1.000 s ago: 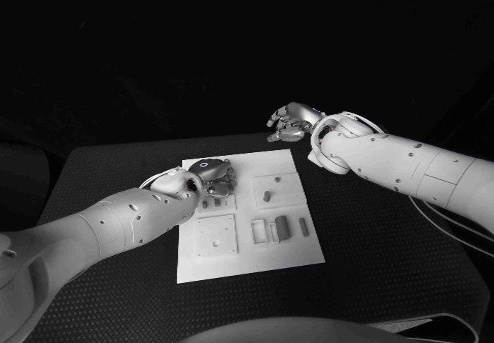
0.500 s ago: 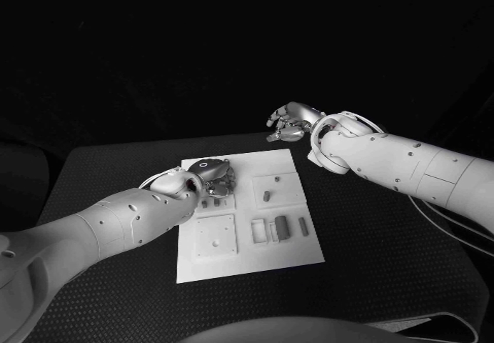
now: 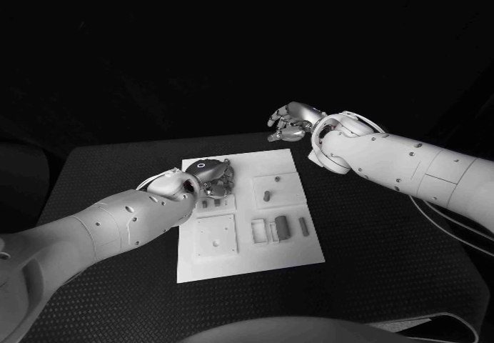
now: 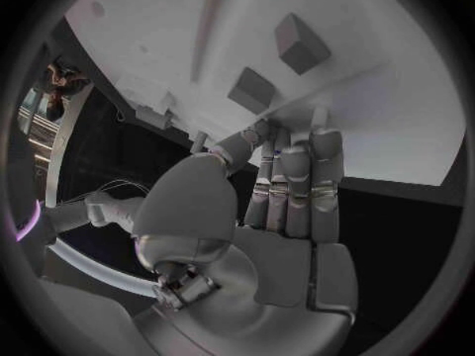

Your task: Assemble the parts on the task board

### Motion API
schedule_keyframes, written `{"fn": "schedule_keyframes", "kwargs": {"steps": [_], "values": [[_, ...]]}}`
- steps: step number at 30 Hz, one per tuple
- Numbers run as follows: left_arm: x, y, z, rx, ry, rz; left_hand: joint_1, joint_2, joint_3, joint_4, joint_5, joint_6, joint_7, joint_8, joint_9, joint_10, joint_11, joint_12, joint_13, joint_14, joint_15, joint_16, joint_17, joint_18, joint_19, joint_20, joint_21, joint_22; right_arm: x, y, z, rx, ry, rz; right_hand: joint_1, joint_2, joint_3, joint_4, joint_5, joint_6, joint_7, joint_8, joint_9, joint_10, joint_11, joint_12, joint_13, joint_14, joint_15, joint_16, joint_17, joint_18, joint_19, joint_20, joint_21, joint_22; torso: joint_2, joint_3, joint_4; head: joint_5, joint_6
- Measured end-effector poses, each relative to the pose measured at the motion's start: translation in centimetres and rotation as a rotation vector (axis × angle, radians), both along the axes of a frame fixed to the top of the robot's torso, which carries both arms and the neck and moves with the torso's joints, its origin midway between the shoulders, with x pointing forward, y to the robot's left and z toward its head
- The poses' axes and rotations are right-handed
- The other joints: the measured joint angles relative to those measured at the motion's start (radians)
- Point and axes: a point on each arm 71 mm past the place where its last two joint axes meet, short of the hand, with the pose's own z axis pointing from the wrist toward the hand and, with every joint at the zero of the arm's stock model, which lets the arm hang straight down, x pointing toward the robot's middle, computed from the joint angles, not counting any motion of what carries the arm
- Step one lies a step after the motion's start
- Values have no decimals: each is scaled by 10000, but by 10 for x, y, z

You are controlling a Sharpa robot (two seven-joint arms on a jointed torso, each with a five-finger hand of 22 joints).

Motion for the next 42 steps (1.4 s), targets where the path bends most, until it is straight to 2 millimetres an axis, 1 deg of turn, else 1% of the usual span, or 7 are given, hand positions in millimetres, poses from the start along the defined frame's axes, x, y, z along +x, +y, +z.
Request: {"fn": "schedule_keyframes", "kwargs": {"steps": [10,20,25,28,32,35,42], "values": [[2,9,14,-722,-60,259,24,-11,46,-20,-9,57,0,42,10,65,-33,-49,0,56,-15,2,0,-11,53,15,44,-1,0,-2,0,-12,-1,-31,0,0,0,0,0,0,0,0,0,0,0,0,-1,0,0,0,-1,0,-1,1,0,0,-6,-5,7,29,34],[7,30,37,-1439,-168,687,37,-21,75,7,-9,57,1,42,8,104,-27,-19,0,92,-24,2,1,-14,95,-17,43,-3,0,-5,0,-28,-1,-75,0,0,0,0,0,0,0,0,0,0,0,0,-1,1,1,0,-9,0,-15,15,0,-1,-9,0,19,52,51],[15,49,48,-1590,-181,1132,50,-33,74,7,33,57,0,41,4,106,-28,-19,-1,104,-35,2,1,-14,107,-5,43,-3,0,-6,0,-35,-1,-93,0,0,0,0,0,0,0,0,0,0,0,0,2,1,1,0,-8,0,-15,16,0,-1,-9,0,19,70,36],[17,62,48,-1568,-76,1385,62,-46,73,7,35,56,0,40,2,108,-30,-19,-1,105,-35,2,1,-14,107,-4,43,-4,0,-7,0,-40,0,-107,0,0,0,0,0,0,0,0,0,0,0,0,8,2,1,0,-8,1,-16,16,0,-1,-8,0,20,93,32],[16,70,45,-1543,165,1525,55,-39,72,7,35,56,-1,39,1,120,-24,-19,-1,105,-34,1,-11,-14,107,-4,43,-4,0,-8,0,-43,1,-113,0,0,0,0,0,0,0,0,0,0,0,0,7,2,2,0,-8,-1,-16,17,0,-1,-6,0,20,98,21],[15,72,44,-1532,308,1539,43,-30,72,7,35,55,-1,38,-2,129,-32,-20,-1,106,-33,-2,-11,-13,107,-3,43,-4,0,-8,0,-46,1,-122,0,0,0,0,0,0,0,0,0,0,0,0,8,3,3,0,-8,0,-16,17,0,-1,0,-12,20,103,8],[15,72,42,-1436,522,1488,-18,4,71,7,31,50,-6,36,-20,130,-33,-46,-1,107,-31,-5,-11,-14,107,-1,43,-5,0,-8,0,-45,0,-120,0,0,0,0,0,0,0,0,0,0,0,0,7,5,5,0,-8,1,-17,17,0,-1,2,-12,8,144,21]]}}
